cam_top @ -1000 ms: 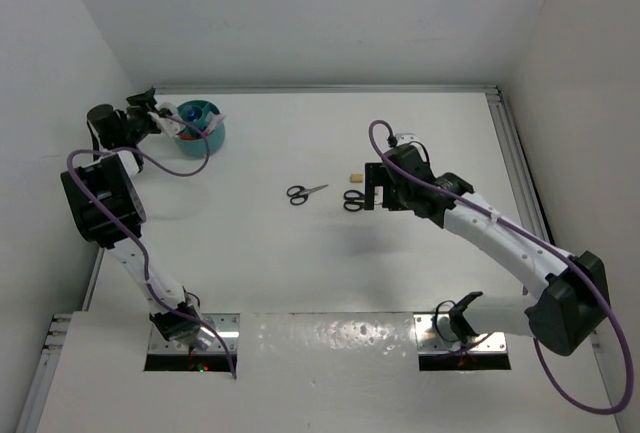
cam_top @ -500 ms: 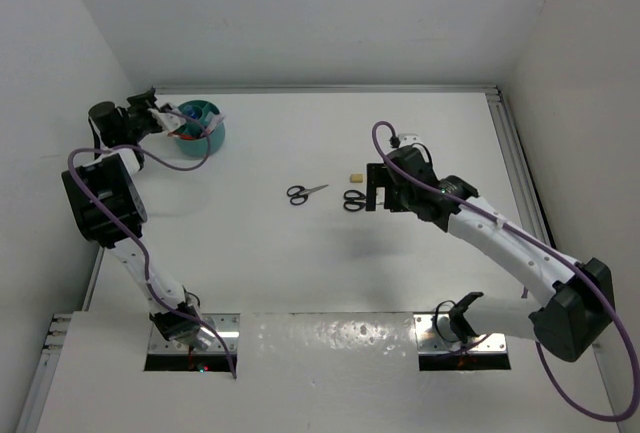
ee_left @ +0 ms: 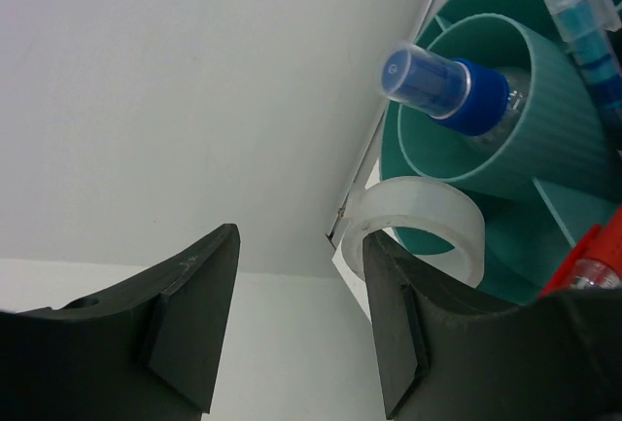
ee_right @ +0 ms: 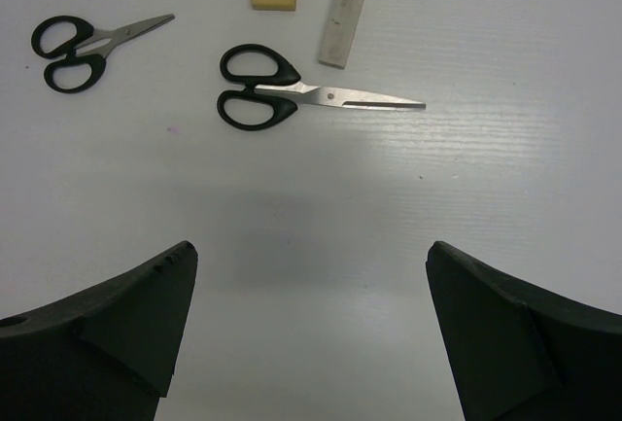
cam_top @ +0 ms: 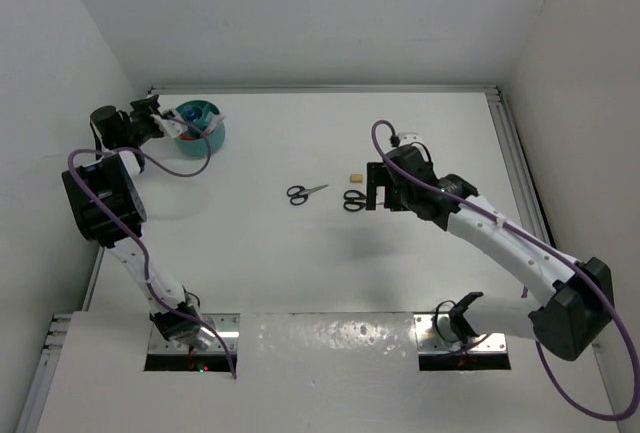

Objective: Sort the stationery into containers
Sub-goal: Place the stationery in the storage box.

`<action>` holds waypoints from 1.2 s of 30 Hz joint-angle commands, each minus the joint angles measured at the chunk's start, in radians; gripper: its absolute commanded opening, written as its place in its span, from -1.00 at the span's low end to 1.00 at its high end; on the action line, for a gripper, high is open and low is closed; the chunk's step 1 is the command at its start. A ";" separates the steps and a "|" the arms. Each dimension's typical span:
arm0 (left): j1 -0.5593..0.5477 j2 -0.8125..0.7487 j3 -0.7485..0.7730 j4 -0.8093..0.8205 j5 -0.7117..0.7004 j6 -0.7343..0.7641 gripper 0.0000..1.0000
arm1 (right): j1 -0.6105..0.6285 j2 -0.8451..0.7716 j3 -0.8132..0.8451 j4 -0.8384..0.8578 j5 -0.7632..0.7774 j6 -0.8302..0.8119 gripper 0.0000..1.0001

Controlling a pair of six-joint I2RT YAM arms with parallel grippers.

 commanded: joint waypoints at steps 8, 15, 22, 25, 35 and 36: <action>0.014 0.015 -0.011 -0.031 0.084 0.123 0.03 | 0.028 0.048 0.093 -0.017 0.025 -0.016 0.98; 0.014 0.047 -0.005 -0.014 0.101 0.154 0.06 | 0.034 0.071 0.119 -0.033 0.028 -0.019 0.98; 0.022 0.051 0.006 0.004 0.090 0.134 0.17 | 0.045 0.074 0.127 -0.039 0.039 -0.019 0.98; 0.025 0.041 0.004 0.030 0.090 0.109 0.18 | 0.051 0.071 0.125 -0.040 0.039 -0.019 0.97; 0.029 -0.037 0.044 0.300 -0.056 -0.488 0.21 | 0.061 0.034 0.089 -0.014 0.040 -0.010 0.98; 0.032 -0.050 0.050 0.300 -0.070 -0.540 0.22 | 0.061 0.029 0.085 -0.008 0.043 -0.010 0.98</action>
